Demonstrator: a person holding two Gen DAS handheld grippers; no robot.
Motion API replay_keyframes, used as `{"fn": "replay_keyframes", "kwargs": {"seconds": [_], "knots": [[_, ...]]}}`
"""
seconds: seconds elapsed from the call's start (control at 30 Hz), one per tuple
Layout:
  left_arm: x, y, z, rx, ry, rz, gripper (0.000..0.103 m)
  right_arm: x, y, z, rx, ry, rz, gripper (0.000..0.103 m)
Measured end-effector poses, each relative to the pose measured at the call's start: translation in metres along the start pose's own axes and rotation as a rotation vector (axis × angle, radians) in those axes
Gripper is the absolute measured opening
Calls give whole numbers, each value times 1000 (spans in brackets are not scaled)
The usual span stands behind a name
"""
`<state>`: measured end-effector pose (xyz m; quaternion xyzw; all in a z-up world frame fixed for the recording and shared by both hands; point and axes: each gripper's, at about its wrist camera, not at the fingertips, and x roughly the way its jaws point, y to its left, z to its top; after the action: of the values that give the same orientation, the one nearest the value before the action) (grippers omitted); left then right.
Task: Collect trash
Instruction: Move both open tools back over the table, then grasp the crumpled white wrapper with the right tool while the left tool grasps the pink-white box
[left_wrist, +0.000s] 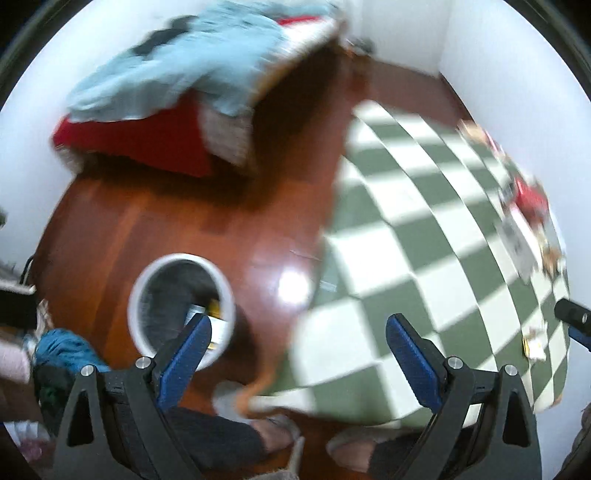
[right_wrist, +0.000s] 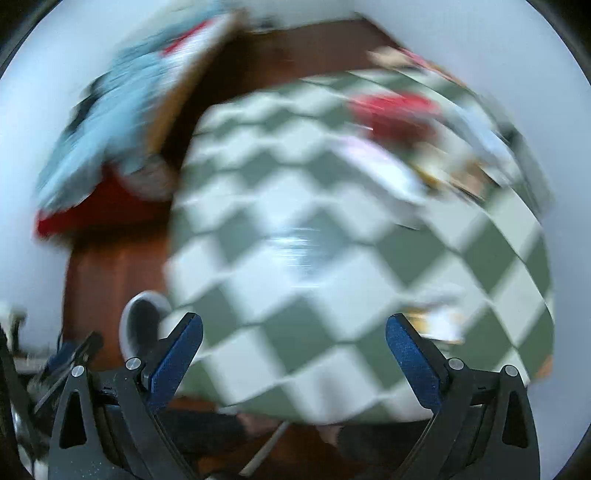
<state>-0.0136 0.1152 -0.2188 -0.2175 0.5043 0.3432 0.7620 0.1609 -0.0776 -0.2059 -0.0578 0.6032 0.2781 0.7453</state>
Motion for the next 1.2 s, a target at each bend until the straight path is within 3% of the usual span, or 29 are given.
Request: {"fn": "replay_keyframes", "kwargs": {"seconds": [0.1,0.17,0.37,0.4,0.43,0.5,0.53,0.73,0.97,1.2], "knots": [[32,-54,-9,90,72,-27,97,25,-71,2,145,25,-38,100],[51,-85,-15,145,115,-38,97,40,-98,0,182,31,-44,100],[82,-128,-27,208,188,-34,97,75,-111,-3,112,34,-52,98],[85,-131,-27,212,193,-30,97,78,-111,-5,99,25,-54,89],[86,-133,-28,215,200,-27,97,80,-110,-6,86,15,-67,87],[87,-137,-26,215,207,-24,97,77,-104,-8,50,-21,-111,56],[88,-140,-24,215,208,-22,97,79,-103,-9,34,-31,-143,51],[81,-174,7,195,205,-75,97,59,-136,6,113,-76,-88,49],[79,-240,80,60,239,-263,95,53,-195,57,256,-79,-120,49],[107,-286,106,21,312,-316,93,74,-214,95,327,-51,-160,49]]}}
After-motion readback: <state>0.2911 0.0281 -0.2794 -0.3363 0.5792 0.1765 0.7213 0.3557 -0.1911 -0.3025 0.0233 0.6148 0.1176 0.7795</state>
